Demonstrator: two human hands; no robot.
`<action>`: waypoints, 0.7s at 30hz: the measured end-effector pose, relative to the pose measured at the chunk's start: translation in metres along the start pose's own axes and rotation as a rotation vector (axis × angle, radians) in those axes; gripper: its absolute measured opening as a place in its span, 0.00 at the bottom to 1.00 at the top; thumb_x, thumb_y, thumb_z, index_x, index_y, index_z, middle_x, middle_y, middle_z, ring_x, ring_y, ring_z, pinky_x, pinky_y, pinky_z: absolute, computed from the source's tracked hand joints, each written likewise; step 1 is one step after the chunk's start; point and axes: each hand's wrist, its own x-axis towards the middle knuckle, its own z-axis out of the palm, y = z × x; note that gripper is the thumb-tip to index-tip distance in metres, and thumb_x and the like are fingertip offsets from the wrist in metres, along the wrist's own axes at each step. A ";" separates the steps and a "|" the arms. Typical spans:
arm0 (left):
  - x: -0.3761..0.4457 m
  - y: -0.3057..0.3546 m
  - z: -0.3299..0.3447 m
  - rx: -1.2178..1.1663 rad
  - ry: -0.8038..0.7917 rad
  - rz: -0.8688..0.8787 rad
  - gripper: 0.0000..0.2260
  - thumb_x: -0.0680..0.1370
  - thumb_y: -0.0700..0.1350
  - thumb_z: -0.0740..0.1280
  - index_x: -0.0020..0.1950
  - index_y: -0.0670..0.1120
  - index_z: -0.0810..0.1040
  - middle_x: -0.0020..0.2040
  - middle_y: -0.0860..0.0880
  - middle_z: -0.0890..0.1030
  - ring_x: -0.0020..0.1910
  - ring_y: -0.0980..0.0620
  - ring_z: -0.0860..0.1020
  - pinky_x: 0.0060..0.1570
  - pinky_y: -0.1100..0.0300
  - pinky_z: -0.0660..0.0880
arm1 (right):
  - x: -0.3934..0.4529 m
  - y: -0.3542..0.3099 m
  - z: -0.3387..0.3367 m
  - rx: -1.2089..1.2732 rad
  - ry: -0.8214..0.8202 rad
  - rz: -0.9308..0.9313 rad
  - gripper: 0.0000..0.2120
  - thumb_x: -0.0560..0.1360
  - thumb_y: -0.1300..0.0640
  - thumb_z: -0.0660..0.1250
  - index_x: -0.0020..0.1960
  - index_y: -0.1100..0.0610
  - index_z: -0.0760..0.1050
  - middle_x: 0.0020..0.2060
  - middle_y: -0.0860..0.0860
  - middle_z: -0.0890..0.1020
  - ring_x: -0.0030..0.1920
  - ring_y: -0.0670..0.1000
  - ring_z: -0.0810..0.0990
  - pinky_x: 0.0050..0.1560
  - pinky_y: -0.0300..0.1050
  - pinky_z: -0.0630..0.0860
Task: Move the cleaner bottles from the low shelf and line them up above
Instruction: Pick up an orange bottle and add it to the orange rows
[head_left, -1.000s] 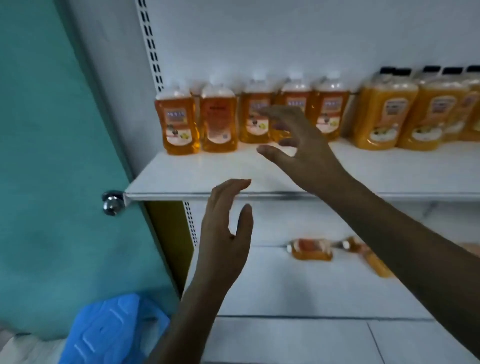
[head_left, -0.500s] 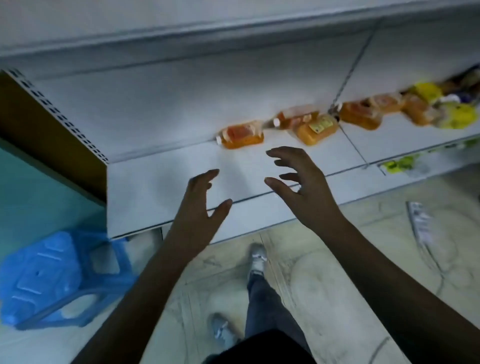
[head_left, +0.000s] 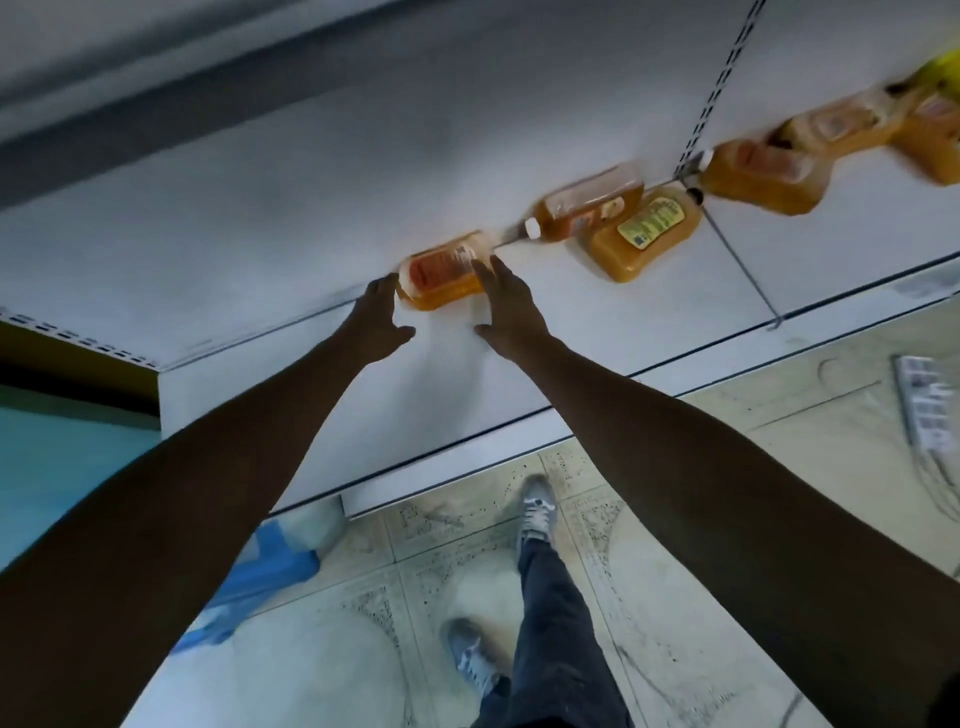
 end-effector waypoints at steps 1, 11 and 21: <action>0.013 -0.004 -0.001 0.031 -0.028 0.007 0.40 0.75 0.43 0.72 0.78 0.39 0.50 0.77 0.38 0.55 0.76 0.40 0.58 0.73 0.52 0.57 | 0.012 0.003 -0.001 -0.065 -0.042 -0.015 0.45 0.74 0.58 0.71 0.79 0.47 0.45 0.79 0.51 0.47 0.77 0.61 0.54 0.72 0.59 0.64; 0.072 0.016 0.020 0.298 -0.093 -0.082 0.52 0.67 0.54 0.78 0.79 0.48 0.46 0.72 0.35 0.59 0.68 0.31 0.65 0.66 0.41 0.66 | 0.018 0.020 0.007 -0.197 0.054 -0.170 0.35 0.76 0.59 0.66 0.78 0.50 0.54 0.79 0.52 0.52 0.72 0.57 0.65 0.70 0.55 0.68; -0.075 0.027 0.068 -0.023 -0.160 -0.043 0.44 0.56 0.57 0.77 0.66 0.43 0.67 0.58 0.42 0.75 0.52 0.42 0.79 0.48 0.57 0.75 | -0.083 0.008 0.028 -0.418 0.178 -0.449 0.29 0.67 0.58 0.68 0.68 0.55 0.72 0.72 0.60 0.68 0.72 0.65 0.65 0.70 0.65 0.62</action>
